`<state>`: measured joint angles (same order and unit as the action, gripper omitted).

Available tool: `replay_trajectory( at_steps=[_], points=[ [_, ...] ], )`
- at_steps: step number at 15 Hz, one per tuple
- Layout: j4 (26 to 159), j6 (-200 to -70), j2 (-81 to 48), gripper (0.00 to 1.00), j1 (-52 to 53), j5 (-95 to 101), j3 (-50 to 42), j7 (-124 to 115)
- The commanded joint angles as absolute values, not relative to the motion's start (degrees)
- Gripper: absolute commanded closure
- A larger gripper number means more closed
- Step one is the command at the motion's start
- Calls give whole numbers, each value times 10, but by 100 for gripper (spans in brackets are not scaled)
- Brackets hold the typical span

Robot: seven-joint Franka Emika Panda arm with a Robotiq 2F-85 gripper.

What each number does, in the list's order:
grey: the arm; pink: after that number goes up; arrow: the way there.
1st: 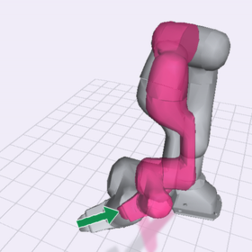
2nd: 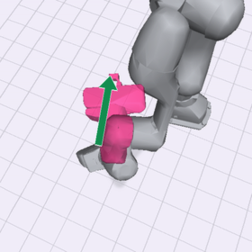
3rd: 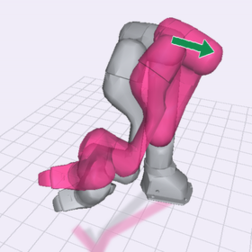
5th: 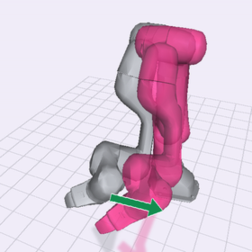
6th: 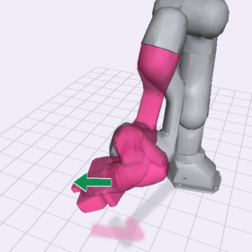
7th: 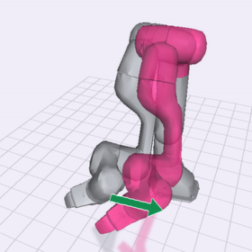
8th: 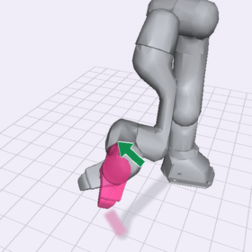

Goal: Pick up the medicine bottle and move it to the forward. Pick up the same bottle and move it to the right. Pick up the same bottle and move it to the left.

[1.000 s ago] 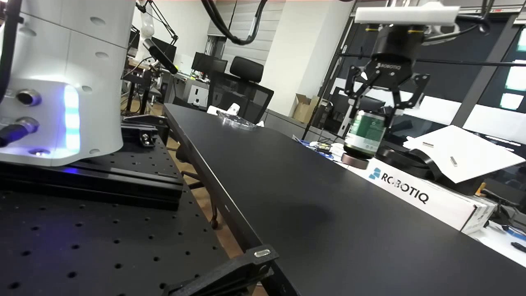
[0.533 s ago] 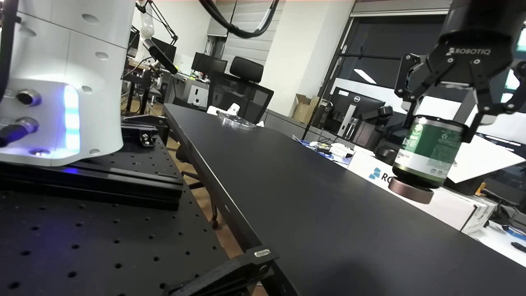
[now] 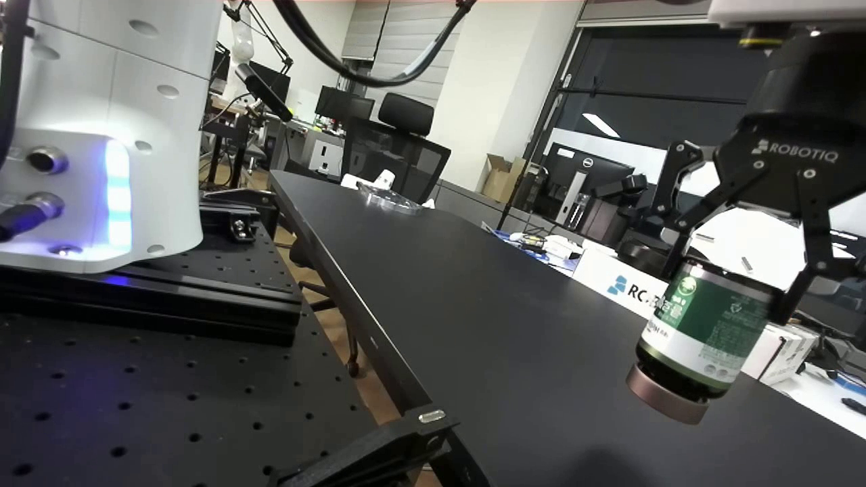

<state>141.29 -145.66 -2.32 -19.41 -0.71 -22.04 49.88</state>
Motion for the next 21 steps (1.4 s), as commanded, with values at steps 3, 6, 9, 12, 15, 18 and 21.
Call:
replay_trajectory(
  at_steps=[3, 6, 9, 12, 15, 18, 21],
  points=[
    [1398, -1508, -88, 55, -216, -25, -205, 514],
    [1394, -1519, -106, 55, -226, -27, -195, 507],
    [1394, -1509, -100, 3, -233, -29, -185, 506],
    [1402, -1466, -42, 0, -231, -21, -186, 503],
    [1401, -1408, 22, 0, -223, -5, -196, 494],
    [1395, -1366, 62, 0, -216, 2, -200, 490],
    [1394, -1352, 74, 0, -214, 15, -203, 479]
  ],
)
